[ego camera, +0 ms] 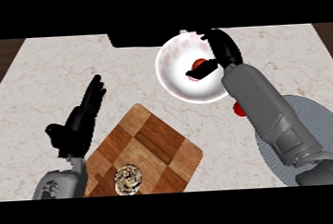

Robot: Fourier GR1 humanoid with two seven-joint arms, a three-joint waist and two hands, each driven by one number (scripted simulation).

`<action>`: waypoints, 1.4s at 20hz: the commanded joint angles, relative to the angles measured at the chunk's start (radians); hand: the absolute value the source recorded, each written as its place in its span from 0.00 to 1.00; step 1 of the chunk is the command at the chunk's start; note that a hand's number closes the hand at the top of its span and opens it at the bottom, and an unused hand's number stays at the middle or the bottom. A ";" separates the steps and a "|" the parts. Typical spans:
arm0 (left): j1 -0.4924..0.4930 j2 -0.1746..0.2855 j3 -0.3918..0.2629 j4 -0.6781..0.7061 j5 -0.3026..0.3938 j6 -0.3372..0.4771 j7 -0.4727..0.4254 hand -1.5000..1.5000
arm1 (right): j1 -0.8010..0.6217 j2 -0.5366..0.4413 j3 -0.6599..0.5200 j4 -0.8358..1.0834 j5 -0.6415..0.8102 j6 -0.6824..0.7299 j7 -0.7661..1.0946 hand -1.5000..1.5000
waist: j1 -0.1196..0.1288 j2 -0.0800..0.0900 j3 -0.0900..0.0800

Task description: Pick the tomato from the placemat and place it in the bowl

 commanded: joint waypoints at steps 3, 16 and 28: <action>0.001 -0.015 0.001 0.009 -0.011 0.020 -0.015 0.50 | 0.015 0.064 -0.101 -0.045 -0.095 -0.084 -0.128 0.00 | -0.015 -0.008 0.000; 0.013 0.027 0.060 0.020 0.037 -0.028 -0.034 0.50 | 0.103 -0.097 -0.266 -0.179 -0.316 0.210 -0.104 0.00 | -0.037 -0.015 -0.001; 0.042 0.036 0.076 0.024 0.049 -0.054 -0.045 0.50 | 0.345 -0.169 -0.244 -0.456 -0.410 0.443 -0.105 0.00 | -0.034 -0.014 -0.001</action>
